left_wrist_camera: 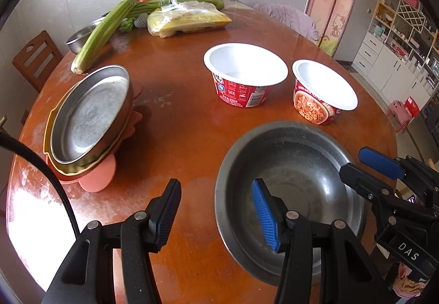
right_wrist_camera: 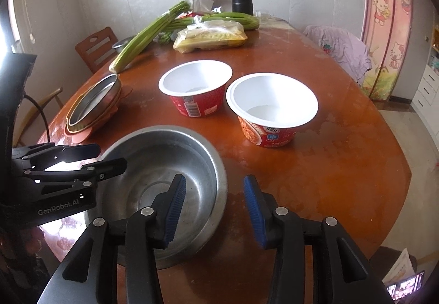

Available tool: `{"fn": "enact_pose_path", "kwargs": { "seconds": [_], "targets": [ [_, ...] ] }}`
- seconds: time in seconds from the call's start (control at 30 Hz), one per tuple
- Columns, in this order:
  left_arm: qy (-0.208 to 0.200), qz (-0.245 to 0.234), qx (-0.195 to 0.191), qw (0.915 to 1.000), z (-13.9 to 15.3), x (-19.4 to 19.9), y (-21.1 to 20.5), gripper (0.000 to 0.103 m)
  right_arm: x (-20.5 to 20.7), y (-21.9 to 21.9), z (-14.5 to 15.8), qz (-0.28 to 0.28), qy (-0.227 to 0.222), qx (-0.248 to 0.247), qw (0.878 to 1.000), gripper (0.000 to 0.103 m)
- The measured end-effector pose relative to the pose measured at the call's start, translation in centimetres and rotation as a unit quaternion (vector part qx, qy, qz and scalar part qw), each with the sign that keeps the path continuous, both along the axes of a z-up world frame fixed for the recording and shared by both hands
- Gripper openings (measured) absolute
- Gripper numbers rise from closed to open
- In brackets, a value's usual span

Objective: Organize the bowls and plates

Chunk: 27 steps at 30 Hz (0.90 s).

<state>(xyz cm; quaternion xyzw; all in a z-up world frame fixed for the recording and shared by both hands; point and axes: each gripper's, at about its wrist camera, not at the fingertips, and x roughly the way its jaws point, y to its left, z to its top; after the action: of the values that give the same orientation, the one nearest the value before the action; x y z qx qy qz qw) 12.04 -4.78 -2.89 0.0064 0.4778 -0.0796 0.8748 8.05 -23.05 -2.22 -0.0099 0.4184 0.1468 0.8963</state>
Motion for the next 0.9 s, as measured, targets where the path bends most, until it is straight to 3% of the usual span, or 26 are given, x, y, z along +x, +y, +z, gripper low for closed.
{"fn": "enact_pose_path", "kwargs": {
  "seconds": [0.43, 0.9],
  "targets": [
    [-0.019, -0.001, -0.020, 0.9996, 1.9, -1.2, 0.8, 0.054, -1.0, -0.3, 2.2, -0.009, -0.032, 0.012, 0.999, 0.047],
    [-0.059, -0.028, -0.010, 0.9978, 5.4, -0.8, -1.6, 0.054, -1.0, -1.0, 3.9, -0.019, -0.049, 0.022, 0.998, 0.047]
  ]
}}
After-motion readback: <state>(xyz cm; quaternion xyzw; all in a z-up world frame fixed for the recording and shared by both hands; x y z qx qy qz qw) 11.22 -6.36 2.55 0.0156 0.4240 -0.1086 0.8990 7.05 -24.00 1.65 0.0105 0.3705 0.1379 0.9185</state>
